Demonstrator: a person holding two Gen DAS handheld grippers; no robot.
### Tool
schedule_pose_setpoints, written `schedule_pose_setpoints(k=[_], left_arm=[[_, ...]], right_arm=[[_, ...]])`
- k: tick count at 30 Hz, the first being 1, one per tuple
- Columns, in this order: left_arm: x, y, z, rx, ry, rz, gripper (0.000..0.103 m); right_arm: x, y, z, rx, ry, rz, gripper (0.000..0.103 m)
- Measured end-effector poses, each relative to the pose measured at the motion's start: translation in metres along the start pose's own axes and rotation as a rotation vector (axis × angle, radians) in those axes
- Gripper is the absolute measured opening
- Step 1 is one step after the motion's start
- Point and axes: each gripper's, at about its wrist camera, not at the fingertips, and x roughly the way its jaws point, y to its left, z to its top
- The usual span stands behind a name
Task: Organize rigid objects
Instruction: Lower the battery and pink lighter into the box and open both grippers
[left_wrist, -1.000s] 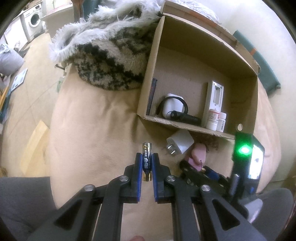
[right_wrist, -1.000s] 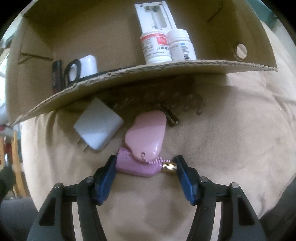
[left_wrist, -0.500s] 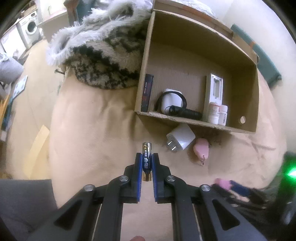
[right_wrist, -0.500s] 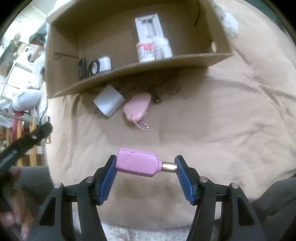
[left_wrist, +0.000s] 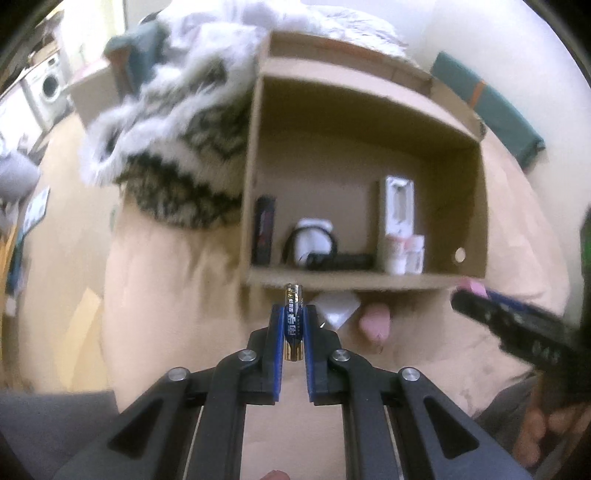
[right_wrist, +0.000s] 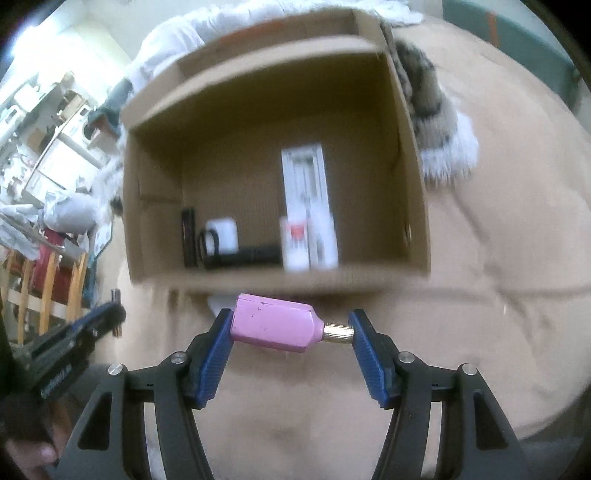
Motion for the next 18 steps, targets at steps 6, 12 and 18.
schedule_pose_setpoints(k=[6,12,18], left_arm=[[0.009,-0.015,0.041,0.050,-0.016,0.006,0.009],[0.039,-0.027,0.059,0.074,-0.030,-0.026,0.009],[0.072,-0.036,0.043,0.109,-0.007,-0.035,0.009]], right_arm=[[0.008,0.002,0.042,-0.016,-0.031,0.015,0.066],[0.039,0.000,0.057,-0.056,-0.002,0.000,0.066],[0.067,-0.007,0.052,-0.046,0.069,-0.016,0.066]])
